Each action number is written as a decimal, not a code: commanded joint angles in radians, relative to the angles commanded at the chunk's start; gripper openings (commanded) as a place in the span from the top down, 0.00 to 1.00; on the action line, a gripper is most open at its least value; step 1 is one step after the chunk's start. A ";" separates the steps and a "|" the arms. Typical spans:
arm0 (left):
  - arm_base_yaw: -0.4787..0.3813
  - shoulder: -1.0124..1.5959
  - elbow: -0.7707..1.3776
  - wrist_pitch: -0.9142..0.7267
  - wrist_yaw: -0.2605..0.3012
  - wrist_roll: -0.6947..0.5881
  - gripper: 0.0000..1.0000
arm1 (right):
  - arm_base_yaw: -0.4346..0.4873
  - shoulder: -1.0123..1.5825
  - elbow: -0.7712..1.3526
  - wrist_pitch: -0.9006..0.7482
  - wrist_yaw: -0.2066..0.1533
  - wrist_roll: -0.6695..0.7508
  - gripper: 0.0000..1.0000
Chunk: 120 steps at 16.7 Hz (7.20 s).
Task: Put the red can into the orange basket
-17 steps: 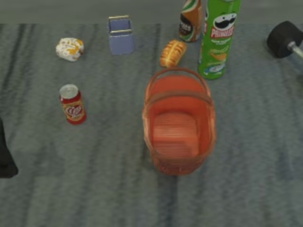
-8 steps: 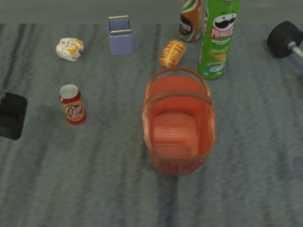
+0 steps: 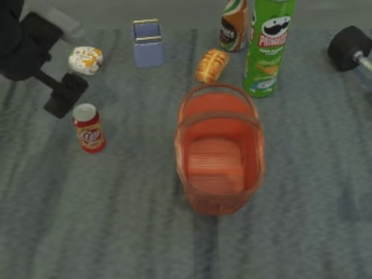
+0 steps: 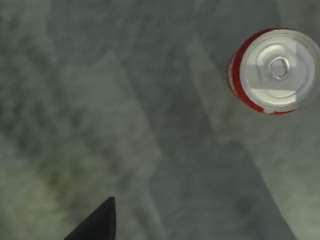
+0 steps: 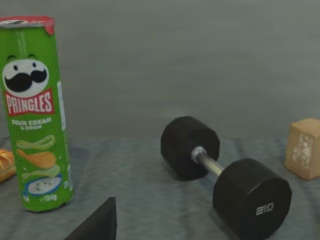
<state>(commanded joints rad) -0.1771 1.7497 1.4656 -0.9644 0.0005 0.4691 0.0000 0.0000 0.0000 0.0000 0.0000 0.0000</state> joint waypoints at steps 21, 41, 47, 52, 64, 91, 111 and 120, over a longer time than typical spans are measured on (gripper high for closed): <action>-0.049 0.517 0.289 -0.090 0.003 0.128 0.00 | 0.000 0.000 0.000 0.000 0.000 0.000 0.00; -0.049 0.523 0.275 -0.072 0.003 0.128 1.00 | 0.000 0.000 0.000 0.000 0.000 0.000 0.00; -0.049 0.523 0.275 -0.072 0.003 0.128 1.00 | 0.000 0.000 0.000 0.000 0.000 0.000 0.00; -0.056 0.518 0.261 -0.008 0.055 0.113 1.00 | 0.000 0.000 0.000 0.000 0.000 0.000 0.00; -0.114 0.455 0.015 0.989 0.751 -0.204 1.00 | 0.000 0.000 0.000 0.000 0.000 0.000 0.00; -0.123 0.568 -0.245 2.024 1.269 -0.429 1.00 | 0.000 0.000 0.000 0.000 0.000 0.000 0.00; -0.123 0.570 -0.246 2.027 1.269 -0.429 0.00 | 0.000 0.000 0.000 0.000 0.000 0.000 0.00; -0.124 0.543 -0.260 2.012 1.251 -0.435 0.00 | 0.015 0.030 0.030 -0.027 -0.003 -0.018 0.00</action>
<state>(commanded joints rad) -0.3008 2.2924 1.2060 1.0472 1.2513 0.0343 0.0147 0.0302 0.0301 -0.0270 -0.0033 -0.0178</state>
